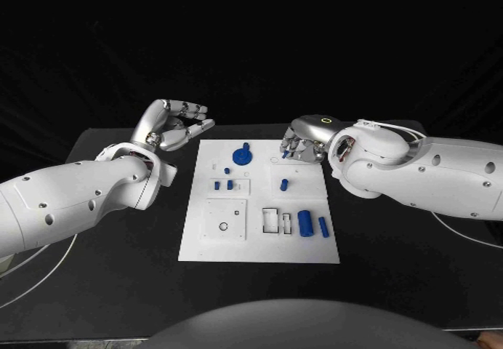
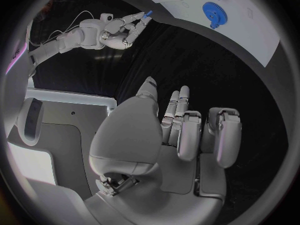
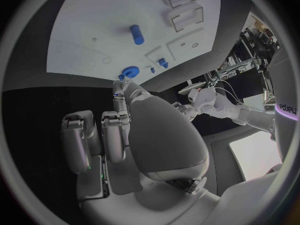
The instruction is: Assemble the parts on the task board
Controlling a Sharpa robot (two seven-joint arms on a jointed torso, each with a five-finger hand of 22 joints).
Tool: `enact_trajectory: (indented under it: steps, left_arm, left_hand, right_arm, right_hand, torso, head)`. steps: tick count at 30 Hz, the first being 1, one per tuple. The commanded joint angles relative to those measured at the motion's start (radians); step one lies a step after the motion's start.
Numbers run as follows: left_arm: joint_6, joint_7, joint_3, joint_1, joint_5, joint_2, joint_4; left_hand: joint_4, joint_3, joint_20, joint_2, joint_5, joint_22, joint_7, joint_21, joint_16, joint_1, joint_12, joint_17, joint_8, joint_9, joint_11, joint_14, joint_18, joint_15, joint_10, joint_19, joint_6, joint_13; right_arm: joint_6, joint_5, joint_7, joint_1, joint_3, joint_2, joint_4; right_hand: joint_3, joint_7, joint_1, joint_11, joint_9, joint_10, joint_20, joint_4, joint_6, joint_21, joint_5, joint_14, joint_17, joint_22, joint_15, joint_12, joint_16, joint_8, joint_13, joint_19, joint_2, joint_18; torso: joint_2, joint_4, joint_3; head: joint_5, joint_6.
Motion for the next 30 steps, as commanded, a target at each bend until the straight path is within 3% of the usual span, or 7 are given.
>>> enact_trajectory:
  steps: [1, 11, 14, 22, 30]
  left_arm:
    - [0.013, 0.004, 0.0, 0.0, -0.004, 0.006, -0.005]
    - [0.017, 0.004, 0.0, 0.0, -0.005, 0.025, -0.027]
    - [0.019, 0.005, 0.0, 0.0, -0.007, 0.03, -0.032]
    - [0.022, 0.005, 0.0, 0.0, -0.011, 0.037, -0.036]
    - [0.022, 0.005, 0.0, 0.0, -0.017, 0.037, -0.037]
  left_hand:
    - [0.0, -0.006, -0.008, 0.002, 0.006, 0.263, -0.001, 0.002, -0.003, 0.009, 0.004, 0.151, -0.004, -0.001, -0.004, 0.068, -0.007, -0.007, 0.005, 0.105, 0.009, 0.001]
    - [0.0, -0.006, -0.008, 0.002, 0.006, 0.263, -0.001, 0.002, -0.003, 0.009, 0.004, 0.151, -0.004, -0.001, -0.004, 0.068, -0.007, -0.007, 0.005, 0.105, 0.009, 0.001]
    - [0.0, -0.007, -0.008, 0.003, 0.006, 0.263, -0.001, 0.002, -0.004, 0.011, 0.003, 0.15, -0.005, -0.002, -0.004, 0.068, -0.007, -0.007, 0.004, 0.105, 0.009, 0.0]
    - [0.0, -0.007, -0.008, 0.003, 0.006, 0.263, -0.001, 0.002, -0.004, 0.011, 0.003, 0.15, -0.005, -0.002, -0.004, 0.068, -0.007, -0.007, 0.004, 0.105, 0.009, 0.0]
    - [0.0, -0.008, -0.008, 0.004, 0.006, 0.263, -0.001, 0.002, -0.004, 0.012, 0.003, 0.15, -0.005, -0.002, -0.004, 0.068, -0.007, -0.007, 0.004, 0.105, 0.009, 0.0]
  right_arm:
    - [0.015, 0.008, 0.032, 0.002, 0.0, 0.017, 0.019]
    - [0.05, -0.026, 0.054, -0.004, 0.001, 0.103, 0.025]
    - [0.065, -0.049, 0.059, -0.014, 0.001, 0.127, 0.021]
    - [0.098, -0.089, 0.072, -0.041, 0.001, 0.16, 0.005]
    - [0.143, -0.139, 0.087, -0.064, 0.0, 0.191, -0.008]
  right_hand:
    - [0.006, 0.012, -0.005, 0.001, 0.002, -0.005, 0.011, -0.001, 0.003, 0.004, 0.006, 0.104, 0.263, 0.263, 0.007, -0.005, 0.004, -0.004, -0.001, 0.105, -0.002, -0.007]
    - [0.017, 0.015, -0.003, 0.004, 0.002, -0.009, 0.015, -0.006, 0.001, 0.004, 0.008, 0.104, 0.263, 0.263, 0.012, -0.005, 0.004, -0.008, -0.001, 0.105, 0.0, -0.007]
    - [0.02, 0.016, -0.002, 0.005, 0.002, -0.01, 0.016, -0.007, 0.0, 0.004, 0.008, 0.104, 0.263, 0.263, 0.012, -0.005, 0.004, -0.009, -0.001, 0.105, 0.0, -0.007]
    - [0.028, 0.02, -0.01, 0.009, 0.0, -0.023, 0.019, -0.008, -0.008, 0.004, 0.002, 0.104, 0.263, 0.263, 0.015, -0.006, 0.004, -0.016, -0.001, 0.105, -0.003, -0.007]
    - [0.034, 0.02, -0.012, 0.009, 0.0, -0.029, 0.021, -0.01, -0.011, 0.004, 0.0, 0.104, 0.263, 0.263, 0.016, -0.006, 0.004, -0.02, -0.001, 0.105, -0.004, -0.007]
  torso:
    - [0.0, 0.0001, 0.0002]
    - [-0.001, 0.0013, -0.0017]
    - [0.0, 0.0018, -0.0018]
    - [0.001, 0.0023, -0.0016]
    - [0.001, 0.0006, -0.0009]
  head:
    - [0.005, 0.0]
    - [0.014, 0.0]
    - [0.024, 0.0]
    - [0.032, 0.0]
    - [0.031, 0.0]
